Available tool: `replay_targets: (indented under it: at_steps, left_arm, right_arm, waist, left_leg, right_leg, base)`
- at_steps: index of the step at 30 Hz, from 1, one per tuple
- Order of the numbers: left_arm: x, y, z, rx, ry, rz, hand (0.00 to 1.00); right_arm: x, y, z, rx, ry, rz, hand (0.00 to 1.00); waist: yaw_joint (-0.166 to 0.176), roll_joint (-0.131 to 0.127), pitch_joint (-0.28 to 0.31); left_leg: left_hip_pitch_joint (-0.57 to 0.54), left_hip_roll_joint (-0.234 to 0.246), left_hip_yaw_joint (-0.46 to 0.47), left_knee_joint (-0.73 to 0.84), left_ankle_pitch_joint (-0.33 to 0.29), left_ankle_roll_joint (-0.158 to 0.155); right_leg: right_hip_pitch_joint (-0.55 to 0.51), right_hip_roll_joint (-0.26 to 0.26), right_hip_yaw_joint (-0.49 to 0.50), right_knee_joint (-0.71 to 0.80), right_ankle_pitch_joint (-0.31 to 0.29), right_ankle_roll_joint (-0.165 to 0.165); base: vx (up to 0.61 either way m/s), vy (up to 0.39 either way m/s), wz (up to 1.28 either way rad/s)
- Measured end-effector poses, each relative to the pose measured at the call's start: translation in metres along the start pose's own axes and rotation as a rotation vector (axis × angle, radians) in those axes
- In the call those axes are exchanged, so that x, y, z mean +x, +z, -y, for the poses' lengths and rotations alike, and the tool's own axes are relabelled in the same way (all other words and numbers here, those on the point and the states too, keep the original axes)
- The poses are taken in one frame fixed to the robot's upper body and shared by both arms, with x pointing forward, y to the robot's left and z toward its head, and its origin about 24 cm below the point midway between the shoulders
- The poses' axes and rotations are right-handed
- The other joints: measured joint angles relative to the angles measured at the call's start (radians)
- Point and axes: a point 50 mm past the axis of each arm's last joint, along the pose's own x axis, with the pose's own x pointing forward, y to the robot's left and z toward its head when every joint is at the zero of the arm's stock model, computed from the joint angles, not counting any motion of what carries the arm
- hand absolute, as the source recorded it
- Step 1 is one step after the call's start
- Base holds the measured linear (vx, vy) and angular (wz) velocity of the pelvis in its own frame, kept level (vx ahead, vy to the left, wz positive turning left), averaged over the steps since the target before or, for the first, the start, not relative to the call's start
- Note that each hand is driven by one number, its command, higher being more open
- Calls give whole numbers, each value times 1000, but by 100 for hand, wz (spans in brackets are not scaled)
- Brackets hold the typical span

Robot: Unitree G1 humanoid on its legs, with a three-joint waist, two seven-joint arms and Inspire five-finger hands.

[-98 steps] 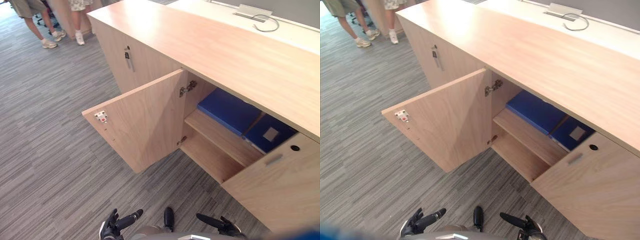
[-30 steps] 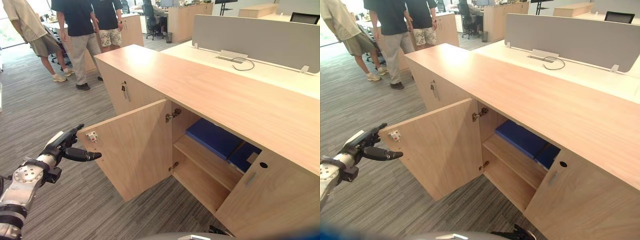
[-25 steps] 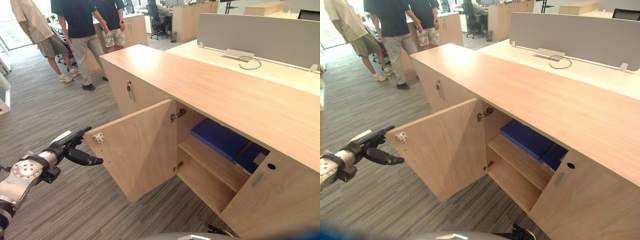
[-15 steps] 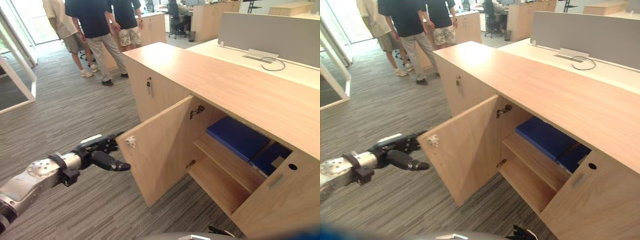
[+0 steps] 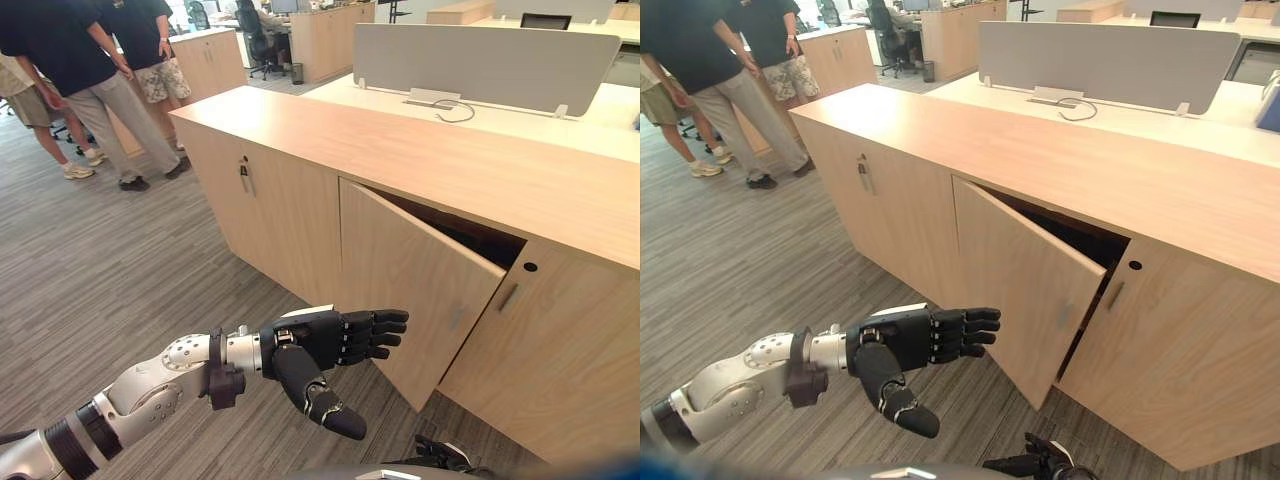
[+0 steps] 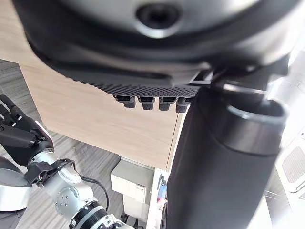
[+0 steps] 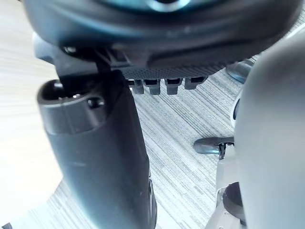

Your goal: Walk over to the cabinet, pick up the folder, carry it to the office cabinet, place the folder inside the office cabinet, then close the office cabinet door

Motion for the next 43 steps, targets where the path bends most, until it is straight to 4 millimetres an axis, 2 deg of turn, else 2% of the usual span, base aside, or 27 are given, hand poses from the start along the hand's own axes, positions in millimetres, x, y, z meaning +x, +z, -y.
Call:
replay_targets:
  at_steps: [5,7,8,10,11,12,13,14,15,16,17,18,19,20,21,22,23,24,25,26,27,28,31,33,36,40,43]
  left_arm:
    - [3,-13,2,-55,0,-5,100]
    - [3,-21,0,-86,20,1,100]
    - [2,-31,-1,-122,44,4,100]
    - [0,-54,-3,-169,113,-3,100]
    - [-2,-71,-4,-205,190,8,100]
    - [-4,-86,-6,-257,284,52,100]
    - [-3,-95,-9,-274,361,74,100]
    - [0,-106,-12,-311,444,97,100]
    - [2,-112,-13,-339,484,109,100]
    - [3,-126,-14,-401,595,153,100]
    - [2,-133,-14,-435,657,176,100]
    - [3,-144,-14,-510,792,239,100]
    - [4,-150,-15,-566,879,289,100]
    - [-3,-165,-16,-650,1029,320,100]
    - [-7,-173,-15,-686,1086,317,100]
    - [-12,-186,-11,-743,1158,292,100]
    - [-17,-203,-3,-815,1226,243,100]
    - [-20,-212,3,-851,1260,215,100]
    - [-25,-227,13,-916,1314,187,100]
    - [-28,-234,18,-968,1377,192,100]
    - [-32,-239,19,-986,1408,179,100]
    - [-36,-246,18,-1002,1455,118,100]
    - [-49,-259,27,-965,1515,-28,100]
    - [-54,-266,32,-947,1526,-110,100]
    - [-49,-268,34,-908,1506,-185,100]
    - [-48,-270,34,-890,1503,-216,100]
    - [-48,-266,26,-795,1462,-294,100]
  right_arm:
    - [0,-2,0,28,-17,-5,100]
    - [0,0,1,46,-23,5,100]
    - [0,3,1,48,-26,17,100]
    - [1,7,3,41,-31,29,100]
    - [1,10,4,24,-30,35,100]
    - [2,16,3,14,-27,48,100]
    - [3,17,2,11,-25,49,100]
    - [2,15,2,18,-26,44,100]
    - [2,13,2,23,-29,37,100]
    - [2,8,1,36,-35,12,100]
    - [2,5,1,42,-39,0,100]
    - [1,3,5,63,-57,-13,100]
    - [1,3,10,83,-75,-13,100]
    - [0,2,15,105,-110,-20,100]
    - [-1,4,18,103,-123,-17,100]
    - [-1,5,20,101,-136,-18,100]
    - [-2,5,27,97,-162,-26,100]
    - [-3,5,28,102,-172,-31,100]
    - [-2,5,27,118,-179,-34,100]
    - [-2,5,27,136,-186,-29,100]
    - [-2,5,26,143,-188,-27,100]
    - [1,8,15,174,-166,-18,100]
    - [5,7,-6,206,-126,-16,100]
    - [6,8,-15,218,-117,-9,100]
    - [6,9,-16,226,-123,3,100]
    - [6,10,-20,259,-122,10,100]
    - [6,10,-20,268,-133,11,100]
  waist:
    - [3,-1,1]
    - [-6,-5,18]
    - [-11,-13,37]
    - [-23,-12,48]
    - [-22,-10,53]
    - [-23,-15,71]
    - [-24,-35,90]
    - [-25,-56,103]
    - [-23,-66,102]
    - [-18,-78,106]
    - [-15,-84,104]
    - [-2,-72,111]
    - [9,-52,124]
    - [26,-22,148]
    - [31,-20,153]
    - [39,-8,165]
    - [53,12,172]
    - [61,14,174]
    - [67,8,176]
    - [68,12,172]
    - [68,9,173]
    - [59,-27,167]
    - [62,-72,137]
    - [61,-78,105]
    - [55,-64,95]
    - [57,-62,94]
    - [52,-67,94]
  left_leg:
    - [38,4,2,-40,29,17]
    - [52,12,14,-37,34,24]
    - [73,18,32,-36,33,25]
    - [91,39,64,-36,26,24]
    - [92,60,96,-36,15,10]
    - [101,75,122,-36,10,1]
    - [113,78,136,-35,6,-5]
    - [122,82,140,-35,4,-9]
    - [123,85,142,-33,-1,-15]
    - [101,106,161,40,-54,-33]
    - [71,129,169,118,-95,-35]
    - [-2,206,175,327,-192,-32]
    - [-46,272,174,464,-246,-25]
    - [-108,349,123,662,-266,-15]
    - [-129,358,76,724,-262,-8]
    - [-170,356,-5,804,-273,-19]
    - [-182,314,-122,800,-309,-64]
    - [-180,281,-185,772,-325,-76]
    - [-171,212,-286,681,-331,-93]
    - [-150,171,-374,531,-276,-116]
    - [-144,164,-375,514,-236,-61]
    - [-117,140,-348,454,-216,-59]
    - [-59,111,-290,340,-179,-41]
    - [-19,92,-262,254,-145,-34]
    - [45,74,-240,155,-110,-29]
    - [116,78,-208,94,-101,-36]
    - [142,81,-181,67,-98,-38]
  right_leg:
    - [6,8,11,24,14,2]
    - [18,21,23,11,15,3]
    - [30,25,39,7,15,4]
    - [13,31,59,49,0,-17]
    - [-33,37,37,112,-14,-38]
    - [-52,34,-44,161,-35,-63]
    - [-45,33,-89,166,-44,-65]
    - [-27,44,-91,142,-45,-59]
    - [-21,51,-91,126,-44,-57]
    - [-7,62,-90,103,-47,-60]
    - [-5,65,-91,97,-47,-60]
    - [4,91,-91,82,-47,-61]
    - [17,125,-80,73,-48,-61]
    - [36,165,-47,62,-48,-63]
    - [44,173,-27,65,-48,-66]
    - [53,183,-1,72,-54,-75]
    - [55,182,41,91,-61,-82]
    - [53,176,66,97,-62,-82]
    - [47,160,105,103,-62,-82]
    - [36,160,124,104,-62,-78]
    - [35,159,137,96,-62,-65]
    - [38,134,143,72,-53,-46]
    - [31,90,162,50,-41,-27]
    - [23,73,174,34,-33,-16]
    - [39,55,181,19,-25,-5]
    - [63,56,198,14,-25,-4]
    - [62,61,217,13,-24,-2]
  base:
    - [47,-89,9]
    - [73,-111,-27]
    - [68,-97,-49]
    - [49,-94,-64]
    - [16,-105,-80]
    - [-4,-90,-83]
    - [-4,-100,-52]
    - [0,-65,-23]
    - [8,-79,-18]
    - [8,-74,-24]
    - [45,-137,-42]
    - [62,-124,-45]
    - [124,-163,-67]
    - [111,-114,-64]
    - [121,-102,-71]
    - [126,-16,-75]
    - [126,37,-88]
    - [146,146,-108]
    - [106,197,-103]
    - [87,203,-87]
    - [77,139,-52]
    - [74,84,-24]
    - [145,80,-36]
    - [124,9,-35]
    - [110,13,-21]
    - [49,11,-26]
    - [20,-4,-25]
